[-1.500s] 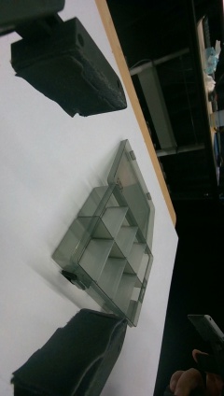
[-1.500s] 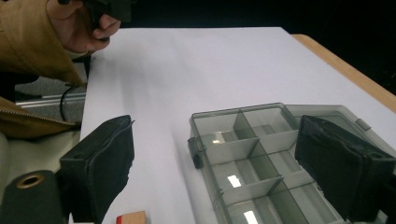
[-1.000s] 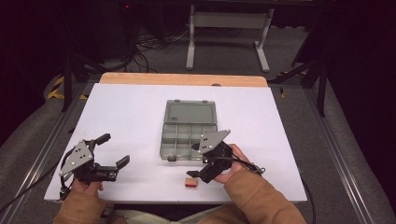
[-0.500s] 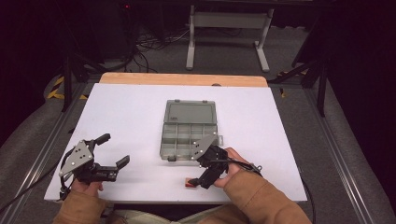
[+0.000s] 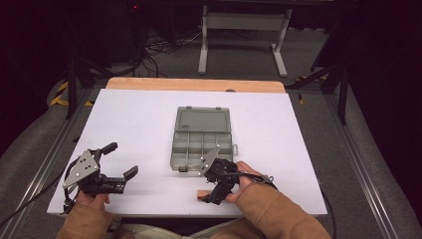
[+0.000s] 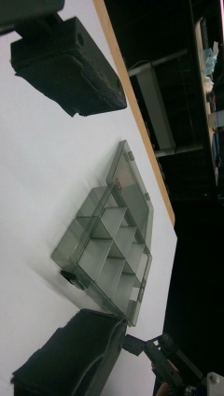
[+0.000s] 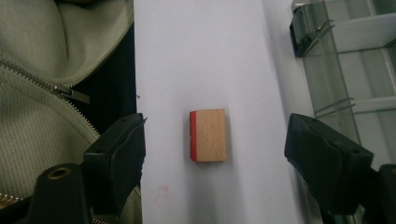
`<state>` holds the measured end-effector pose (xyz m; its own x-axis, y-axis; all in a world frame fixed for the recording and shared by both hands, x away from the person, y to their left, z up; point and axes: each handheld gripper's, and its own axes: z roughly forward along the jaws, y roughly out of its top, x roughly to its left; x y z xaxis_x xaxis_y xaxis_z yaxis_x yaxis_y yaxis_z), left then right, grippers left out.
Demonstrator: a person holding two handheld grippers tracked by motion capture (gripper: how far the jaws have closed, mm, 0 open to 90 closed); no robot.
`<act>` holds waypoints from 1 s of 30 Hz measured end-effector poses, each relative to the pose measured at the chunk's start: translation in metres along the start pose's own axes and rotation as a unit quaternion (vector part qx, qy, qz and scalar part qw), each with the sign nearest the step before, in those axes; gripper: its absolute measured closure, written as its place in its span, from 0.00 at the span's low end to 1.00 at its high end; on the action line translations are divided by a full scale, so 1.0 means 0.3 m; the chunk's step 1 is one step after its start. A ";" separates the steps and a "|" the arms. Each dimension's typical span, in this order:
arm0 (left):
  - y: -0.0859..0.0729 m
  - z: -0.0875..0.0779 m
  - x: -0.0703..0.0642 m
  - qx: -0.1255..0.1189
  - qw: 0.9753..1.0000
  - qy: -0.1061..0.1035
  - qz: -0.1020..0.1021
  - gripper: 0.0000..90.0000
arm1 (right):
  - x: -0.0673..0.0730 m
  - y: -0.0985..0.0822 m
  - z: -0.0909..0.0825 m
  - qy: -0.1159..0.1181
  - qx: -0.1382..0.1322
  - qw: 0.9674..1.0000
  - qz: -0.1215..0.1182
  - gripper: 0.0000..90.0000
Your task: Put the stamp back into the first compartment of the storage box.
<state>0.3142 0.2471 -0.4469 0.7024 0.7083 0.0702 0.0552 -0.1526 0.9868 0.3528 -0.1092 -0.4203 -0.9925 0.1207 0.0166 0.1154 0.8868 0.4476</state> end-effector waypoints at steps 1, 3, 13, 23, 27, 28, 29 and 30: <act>0.000 0.001 0.000 0.000 1.000 0.000 -0.001 0.01 | 0.000 0.000 0.000 0.000 0.000 1.000 0.000 0.24; -0.002 0.003 0.000 0.000 1.000 -0.001 -0.001 0.01 | 0.003 0.001 0.003 -0.006 0.006 1.000 0.000 0.25; -0.001 0.003 0.000 -0.001 1.000 -0.001 -0.001 0.01 | 0.011 0.000 0.047 -0.011 0.025 1.000 -0.008 0.36; -0.001 0.002 -0.001 -0.001 1.000 0.000 0.000 0.01 | 0.008 -0.004 0.083 -0.011 0.039 0.999 -0.013 0.46; -0.001 0.001 -0.001 0.001 1.000 0.001 0.000 0.01 | 0.008 -0.004 0.094 -0.007 0.045 0.999 -0.016 0.52; -0.001 0.001 -0.001 0.001 1.000 0.001 0.000 0.01 | 0.008 -0.004 0.097 -0.011 0.047 0.999 -0.017 0.52; -0.001 0.001 -0.002 0.000 1.000 0.001 -0.001 0.01 | 0.007 -0.004 0.099 -0.010 0.051 0.999 -0.019 0.53; -0.001 0.001 -0.002 0.000 1.000 0.001 -0.001 0.01 | 0.008 -0.004 0.101 -0.009 0.053 0.998 -0.017 0.54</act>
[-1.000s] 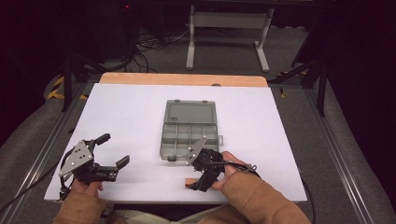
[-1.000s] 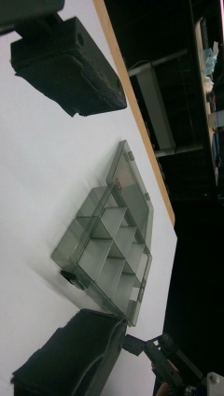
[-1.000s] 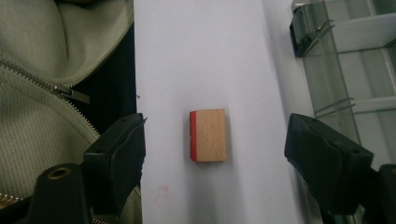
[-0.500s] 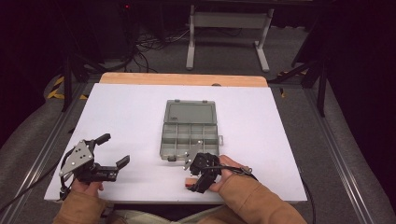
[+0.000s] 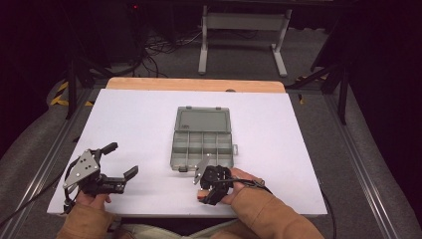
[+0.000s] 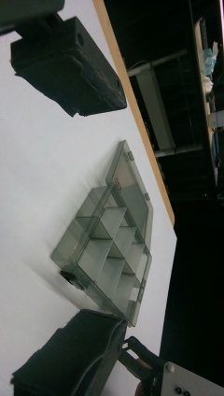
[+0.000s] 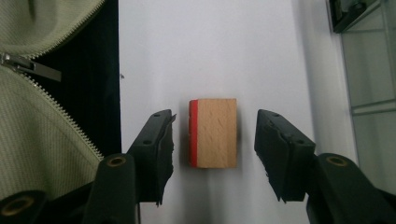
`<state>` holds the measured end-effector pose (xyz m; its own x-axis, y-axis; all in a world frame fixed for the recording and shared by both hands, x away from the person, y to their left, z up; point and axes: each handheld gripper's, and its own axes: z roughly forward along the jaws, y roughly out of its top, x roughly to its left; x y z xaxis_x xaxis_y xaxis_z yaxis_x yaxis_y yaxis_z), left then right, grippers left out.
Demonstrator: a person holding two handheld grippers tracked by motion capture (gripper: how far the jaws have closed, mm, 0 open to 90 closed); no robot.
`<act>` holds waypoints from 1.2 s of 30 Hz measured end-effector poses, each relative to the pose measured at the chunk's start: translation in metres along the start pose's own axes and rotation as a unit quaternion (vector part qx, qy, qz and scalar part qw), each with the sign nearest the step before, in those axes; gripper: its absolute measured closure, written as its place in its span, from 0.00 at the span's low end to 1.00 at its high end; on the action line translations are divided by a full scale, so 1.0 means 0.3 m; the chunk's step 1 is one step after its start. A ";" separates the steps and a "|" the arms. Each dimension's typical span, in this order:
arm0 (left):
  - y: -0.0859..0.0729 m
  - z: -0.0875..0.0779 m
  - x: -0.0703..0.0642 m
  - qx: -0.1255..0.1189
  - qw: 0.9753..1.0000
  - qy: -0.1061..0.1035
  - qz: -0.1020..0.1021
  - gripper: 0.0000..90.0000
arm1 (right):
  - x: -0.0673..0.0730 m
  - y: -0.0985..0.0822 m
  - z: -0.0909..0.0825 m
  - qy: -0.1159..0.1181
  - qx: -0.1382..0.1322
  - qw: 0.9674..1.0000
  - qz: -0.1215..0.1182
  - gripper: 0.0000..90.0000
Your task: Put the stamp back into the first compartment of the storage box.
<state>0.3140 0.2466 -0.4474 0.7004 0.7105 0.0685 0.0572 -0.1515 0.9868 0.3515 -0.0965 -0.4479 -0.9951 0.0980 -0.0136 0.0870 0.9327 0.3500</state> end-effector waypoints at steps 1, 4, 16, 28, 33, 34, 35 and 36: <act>0.000 0.000 0.000 0.000 1.000 -0.001 0.001 0.01 | -0.002 0.000 0.002 0.000 -0.001 1.000 -0.005 0.56; 0.000 0.001 0.000 0.000 1.000 -0.001 0.002 0.01 | -0.004 -0.001 0.004 -0.001 0.002 1.000 -0.007 0.60; 0.000 0.000 0.000 -0.001 1.000 0.000 0.000 0.01 | -0.006 0.000 0.014 0.008 0.008 1.000 -0.009 0.72; -0.001 0.001 -0.002 -0.001 1.000 0.000 -0.002 0.01 | -0.006 0.001 0.002 0.006 0.001 1.000 -0.011 0.73; -0.001 0.001 -0.002 -0.001 1.000 -0.001 0.000 0.01 | -0.007 0.011 -0.021 0.004 -0.005 1.000 -0.008 0.73; 0.000 0.000 -0.001 -0.002 1.000 0.000 0.000 0.01 | -0.009 0.014 -0.027 0.002 -0.007 1.000 -0.010 0.73; -0.001 0.000 0.000 -0.003 1.000 -0.001 0.002 0.01 | -0.014 0.018 -0.034 -0.001 -0.011 1.000 -0.015 0.73; -0.001 0.000 0.001 -0.005 1.000 -0.001 0.002 0.01 | -0.015 0.019 -0.038 -0.001 -0.011 1.000 -0.011 0.73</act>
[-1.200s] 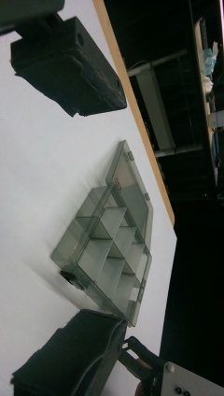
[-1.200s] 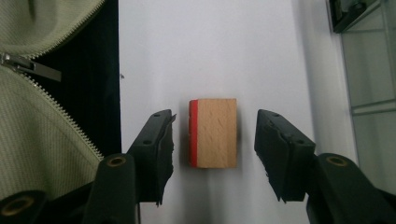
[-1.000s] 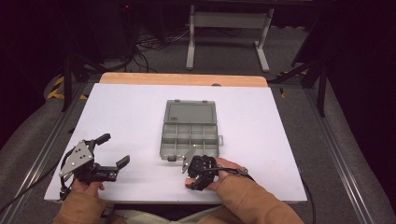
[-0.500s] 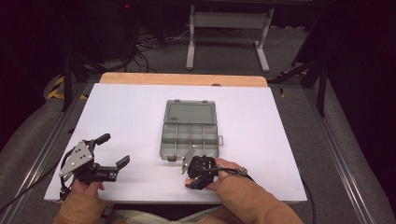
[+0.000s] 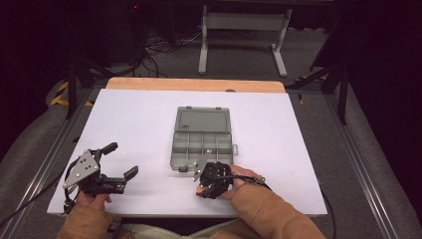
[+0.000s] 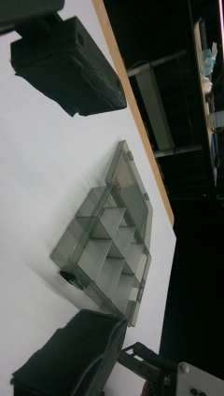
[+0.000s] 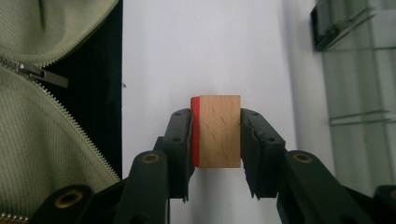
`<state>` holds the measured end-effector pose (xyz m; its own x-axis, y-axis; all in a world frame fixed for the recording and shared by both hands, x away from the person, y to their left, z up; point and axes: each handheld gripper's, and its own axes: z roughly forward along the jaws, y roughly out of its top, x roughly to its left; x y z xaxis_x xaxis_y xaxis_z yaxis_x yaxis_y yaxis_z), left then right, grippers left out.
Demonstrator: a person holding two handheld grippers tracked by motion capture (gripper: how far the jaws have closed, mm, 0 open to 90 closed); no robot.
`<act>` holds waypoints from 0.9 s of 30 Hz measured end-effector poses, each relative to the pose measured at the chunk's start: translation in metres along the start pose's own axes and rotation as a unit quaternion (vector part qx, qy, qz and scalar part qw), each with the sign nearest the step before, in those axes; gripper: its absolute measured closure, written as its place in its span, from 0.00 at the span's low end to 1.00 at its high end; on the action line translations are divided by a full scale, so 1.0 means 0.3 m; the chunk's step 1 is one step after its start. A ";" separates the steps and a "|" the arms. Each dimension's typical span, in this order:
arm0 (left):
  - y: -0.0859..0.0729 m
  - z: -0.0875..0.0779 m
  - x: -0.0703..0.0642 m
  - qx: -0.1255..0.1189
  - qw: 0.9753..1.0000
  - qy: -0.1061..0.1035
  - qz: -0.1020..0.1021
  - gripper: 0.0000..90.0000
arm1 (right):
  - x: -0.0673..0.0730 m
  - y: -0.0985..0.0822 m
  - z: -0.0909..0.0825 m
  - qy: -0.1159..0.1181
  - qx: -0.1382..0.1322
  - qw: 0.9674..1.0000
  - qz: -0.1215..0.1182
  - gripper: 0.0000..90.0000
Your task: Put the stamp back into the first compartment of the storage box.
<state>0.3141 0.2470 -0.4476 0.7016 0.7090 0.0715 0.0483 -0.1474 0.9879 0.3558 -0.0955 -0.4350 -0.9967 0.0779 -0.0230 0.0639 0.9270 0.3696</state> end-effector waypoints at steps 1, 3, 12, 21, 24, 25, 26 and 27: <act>0.000 -0.001 0.000 -0.001 1.000 0.000 -0.001 0.01 | -0.005 0.003 -0.006 -0.001 -0.003 1.000 -0.006 0.73; 0.000 -0.002 0.001 -0.002 1.000 0.001 -0.001 0.01 | -0.012 0.007 -0.018 -0.002 -0.005 1.000 -0.005 0.73; 0.001 -0.006 0.000 -0.004 1.000 0.002 -0.005 0.01 | -0.044 0.027 -0.080 -0.009 -0.021 1.000 -0.004 0.73; -0.001 -0.006 0.002 -0.005 1.000 0.002 -0.006 0.01 | -0.086 0.045 -0.145 -0.026 -0.053 0.998 -0.007 0.73; 0.000 -0.009 0.004 -0.005 1.000 0.002 -0.007 0.01 | -0.103 0.052 -0.158 -0.028 -0.061 0.998 -0.008 0.73; -0.001 -0.008 0.004 -0.006 1.000 0.001 -0.008 0.01 | -0.110 0.057 -0.163 -0.030 -0.062 0.998 -0.008 0.73; 0.000 -0.008 0.004 -0.006 1.000 0.001 -0.006 0.01 | -0.115 0.061 -0.166 -0.030 -0.064 0.997 -0.007 0.73; 0.000 -0.008 0.004 -0.006 1.000 0.001 -0.006 0.01 | -0.118 0.066 -0.171 -0.032 -0.065 0.997 -0.005 0.73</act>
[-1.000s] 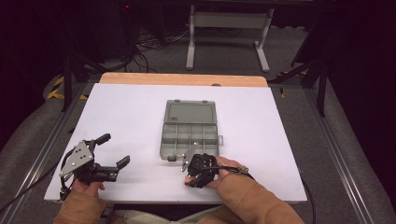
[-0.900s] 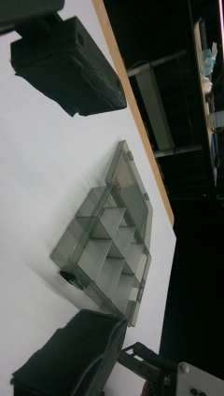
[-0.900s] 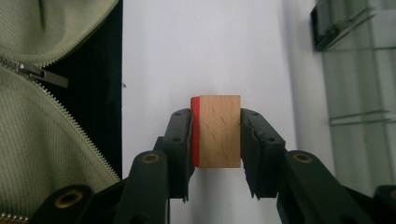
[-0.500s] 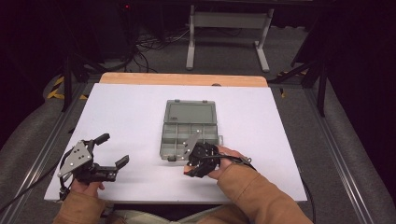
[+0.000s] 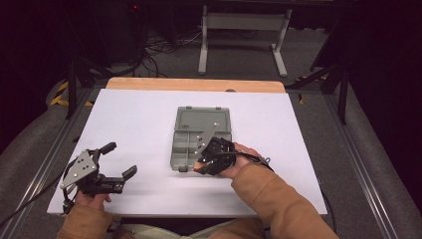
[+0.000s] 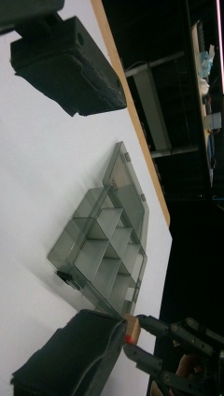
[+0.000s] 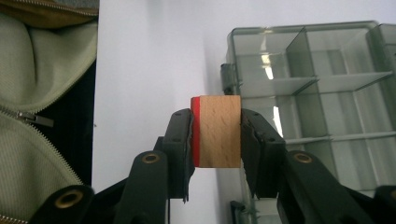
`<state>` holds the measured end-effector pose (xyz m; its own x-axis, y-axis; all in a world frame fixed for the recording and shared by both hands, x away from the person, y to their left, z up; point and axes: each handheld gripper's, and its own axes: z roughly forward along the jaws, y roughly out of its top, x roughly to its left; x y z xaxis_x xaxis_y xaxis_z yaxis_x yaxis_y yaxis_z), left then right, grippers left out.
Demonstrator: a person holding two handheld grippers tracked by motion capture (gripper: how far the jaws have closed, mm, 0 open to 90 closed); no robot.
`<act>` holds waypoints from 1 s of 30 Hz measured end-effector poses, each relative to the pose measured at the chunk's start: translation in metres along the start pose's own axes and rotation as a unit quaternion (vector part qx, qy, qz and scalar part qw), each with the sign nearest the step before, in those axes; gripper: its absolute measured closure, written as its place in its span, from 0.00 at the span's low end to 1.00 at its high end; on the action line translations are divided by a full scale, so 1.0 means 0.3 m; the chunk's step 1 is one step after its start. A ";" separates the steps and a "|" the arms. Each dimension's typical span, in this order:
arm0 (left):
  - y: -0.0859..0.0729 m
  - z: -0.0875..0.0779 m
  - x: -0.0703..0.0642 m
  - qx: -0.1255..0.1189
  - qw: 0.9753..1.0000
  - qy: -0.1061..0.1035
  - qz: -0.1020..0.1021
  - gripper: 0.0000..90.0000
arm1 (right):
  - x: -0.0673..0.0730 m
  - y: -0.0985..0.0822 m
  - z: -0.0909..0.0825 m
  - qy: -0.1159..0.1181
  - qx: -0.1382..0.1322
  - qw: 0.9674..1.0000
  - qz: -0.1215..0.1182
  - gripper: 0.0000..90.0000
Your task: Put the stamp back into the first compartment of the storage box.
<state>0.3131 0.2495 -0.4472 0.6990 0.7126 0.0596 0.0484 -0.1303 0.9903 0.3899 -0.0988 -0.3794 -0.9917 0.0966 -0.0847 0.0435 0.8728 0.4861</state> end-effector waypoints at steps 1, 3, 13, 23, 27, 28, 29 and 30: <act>0.000 0.000 0.000 -0.001 1.000 0.000 0.000 0.01 | -0.006 0.004 -0.002 -0.001 -0.003 1.000 -0.005 0.73; 0.000 -0.001 0.002 -0.002 1.000 0.001 0.001 0.01 | -0.018 0.012 -0.005 -0.004 -0.005 1.000 -0.006 0.73; 0.000 -0.001 0.004 -0.001 1.000 -0.001 0.000 0.01 | -0.096 0.049 -0.003 -0.016 -0.024 1.000 -0.010 0.73; -0.001 -0.002 0.004 -0.001 1.000 0.000 -0.001 0.01 | -0.177 0.088 0.020 -0.030 -0.035 0.999 -0.013 0.73; -0.001 -0.001 0.004 -0.001 1.000 -0.001 -0.001 0.01 | -0.208 0.092 0.033 -0.032 -0.039 0.999 -0.009 0.73; -0.001 -0.001 0.004 -0.001 1.000 -0.002 -0.002 0.01 | -0.214 0.094 0.037 -0.031 -0.040 0.999 -0.010 0.73; -0.002 -0.001 0.004 -0.001 1.000 -0.002 -0.002 0.01 | -0.219 0.095 0.041 -0.032 -0.040 0.999 -0.009 0.73; -0.002 -0.001 0.004 -0.001 1.000 -0.002 -0.003 0.01 | -0.226 0.097 0.044 -0.030 -0.039 0.999 -0.015 0.73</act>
<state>0.3138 0.2506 -0.4475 0.7015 0.7106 0.0541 0.0504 -0.1251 0.9909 0.4602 -0.0737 -0.3711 -0.9833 0.1015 -0.1514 0.0018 0.8360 0.5488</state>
